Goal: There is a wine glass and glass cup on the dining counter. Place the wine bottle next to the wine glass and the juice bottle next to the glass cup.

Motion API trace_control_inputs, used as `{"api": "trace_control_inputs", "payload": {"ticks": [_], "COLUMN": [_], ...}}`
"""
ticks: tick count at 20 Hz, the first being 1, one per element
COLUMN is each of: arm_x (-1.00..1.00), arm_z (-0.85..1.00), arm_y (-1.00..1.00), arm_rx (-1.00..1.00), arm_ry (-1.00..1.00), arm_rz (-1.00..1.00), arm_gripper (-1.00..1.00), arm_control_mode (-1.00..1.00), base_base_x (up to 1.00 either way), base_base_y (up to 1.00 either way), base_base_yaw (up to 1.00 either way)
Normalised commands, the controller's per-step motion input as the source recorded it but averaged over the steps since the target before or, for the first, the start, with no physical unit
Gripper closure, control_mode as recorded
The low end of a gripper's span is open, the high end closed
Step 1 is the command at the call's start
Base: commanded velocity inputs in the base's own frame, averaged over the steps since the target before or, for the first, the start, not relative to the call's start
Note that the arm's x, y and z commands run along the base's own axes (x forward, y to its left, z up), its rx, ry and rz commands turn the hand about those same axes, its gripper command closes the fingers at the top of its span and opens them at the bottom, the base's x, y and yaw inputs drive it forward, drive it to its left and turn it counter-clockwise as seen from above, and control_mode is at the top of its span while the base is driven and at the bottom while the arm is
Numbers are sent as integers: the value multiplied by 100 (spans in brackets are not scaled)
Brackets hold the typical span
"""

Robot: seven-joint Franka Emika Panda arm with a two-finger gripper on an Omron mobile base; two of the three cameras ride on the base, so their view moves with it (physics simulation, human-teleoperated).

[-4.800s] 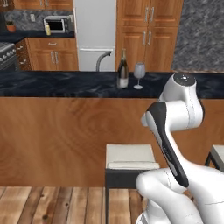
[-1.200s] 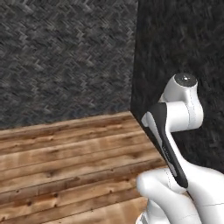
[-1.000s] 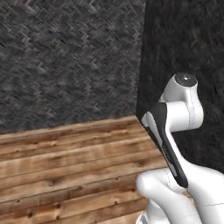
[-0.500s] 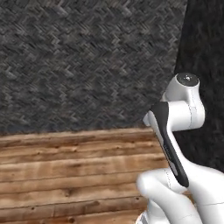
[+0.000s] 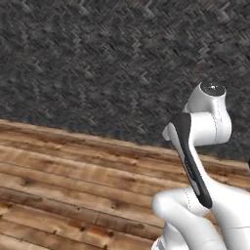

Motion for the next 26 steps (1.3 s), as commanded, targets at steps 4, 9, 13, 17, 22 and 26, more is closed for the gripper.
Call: {"api": "trace_control_inputs", "payload": {"ticks": [4,9,13,17,22,26], "arm_x": [0,0,0,0,0,0], "arm_z": [0,0,0,0,0,0], "arm_y": [0,0,0,0,0,0], "arm_rx": [0,0,0,0,0,0], "arm_ry": [0,0,0,0,0,0], "arm_rz": [0,0,0,0,0,0], "arm_gripper": [-100,-100,-100,-100,-100,-100], "arm_control_mode": [100,100,100,100,100,100], "base_base_x": [38,48,79,89,89,93], "base_base_y": [0,0,0,-1,0,7], "base_base_yaw": [64,58,22,4,2,0]}}
